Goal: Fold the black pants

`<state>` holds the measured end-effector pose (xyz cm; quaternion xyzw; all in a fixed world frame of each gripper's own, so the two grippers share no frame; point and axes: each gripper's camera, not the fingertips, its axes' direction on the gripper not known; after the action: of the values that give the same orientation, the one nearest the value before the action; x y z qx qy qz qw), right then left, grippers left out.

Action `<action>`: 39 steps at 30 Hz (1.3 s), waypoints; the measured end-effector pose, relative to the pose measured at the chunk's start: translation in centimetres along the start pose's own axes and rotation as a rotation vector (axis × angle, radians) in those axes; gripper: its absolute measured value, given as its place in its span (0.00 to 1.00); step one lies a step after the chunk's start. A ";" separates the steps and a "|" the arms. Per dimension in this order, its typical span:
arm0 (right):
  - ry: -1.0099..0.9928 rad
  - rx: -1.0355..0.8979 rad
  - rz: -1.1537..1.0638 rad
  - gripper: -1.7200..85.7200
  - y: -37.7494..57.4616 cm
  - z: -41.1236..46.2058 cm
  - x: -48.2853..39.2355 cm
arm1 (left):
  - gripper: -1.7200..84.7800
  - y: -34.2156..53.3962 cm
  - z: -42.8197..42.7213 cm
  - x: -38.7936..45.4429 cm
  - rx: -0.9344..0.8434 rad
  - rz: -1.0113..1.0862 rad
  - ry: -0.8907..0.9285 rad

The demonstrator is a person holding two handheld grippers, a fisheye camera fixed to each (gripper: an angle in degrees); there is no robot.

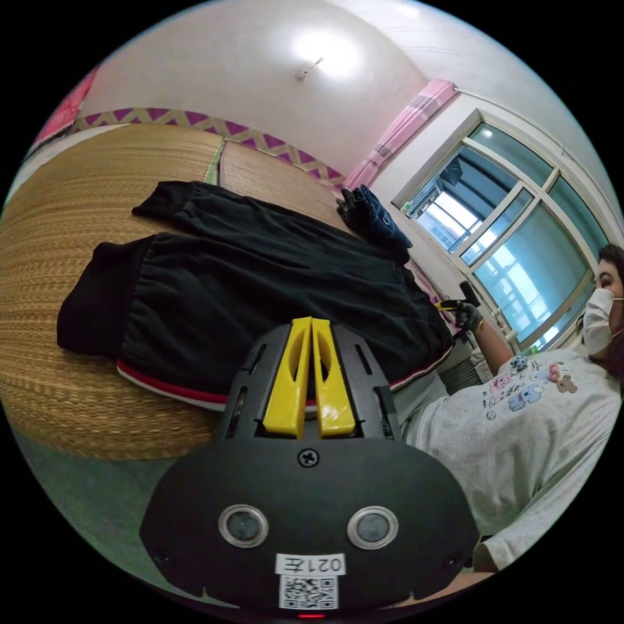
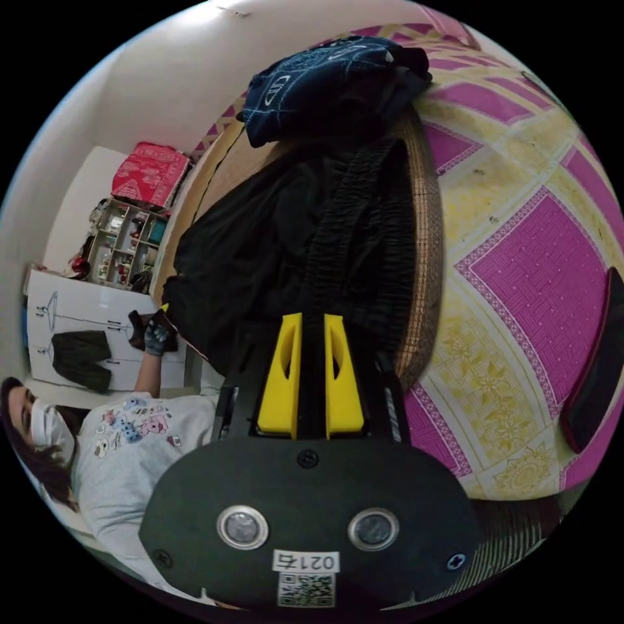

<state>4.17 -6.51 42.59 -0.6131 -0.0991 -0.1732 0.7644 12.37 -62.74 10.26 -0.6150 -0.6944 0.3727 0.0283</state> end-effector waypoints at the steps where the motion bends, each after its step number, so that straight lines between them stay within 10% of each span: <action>1: -0.016 -0.004 0.006 0.09 -0.1 0.1 0.2 | 0.01 0.2 0.0 0.1 0.000 0.003 -0.001; 25: -0.249 0.052 0.023 0.03 2.4 1.1 -0.4 | 0.01 3.6 1.9 2.1 0.001 -0.004 0.017; 39: 0.131 0.198 -0.075 0.07 7.9 4.8 -7.8 | 0.01 5.9 3.6 1.9 0.013 -0.049 -0.064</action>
<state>0.35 0.74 33.72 -0.5178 -0.0882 -0.2307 0.8191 15.05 -62.98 3.63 -0.5851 -0.7075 0.3958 0.0189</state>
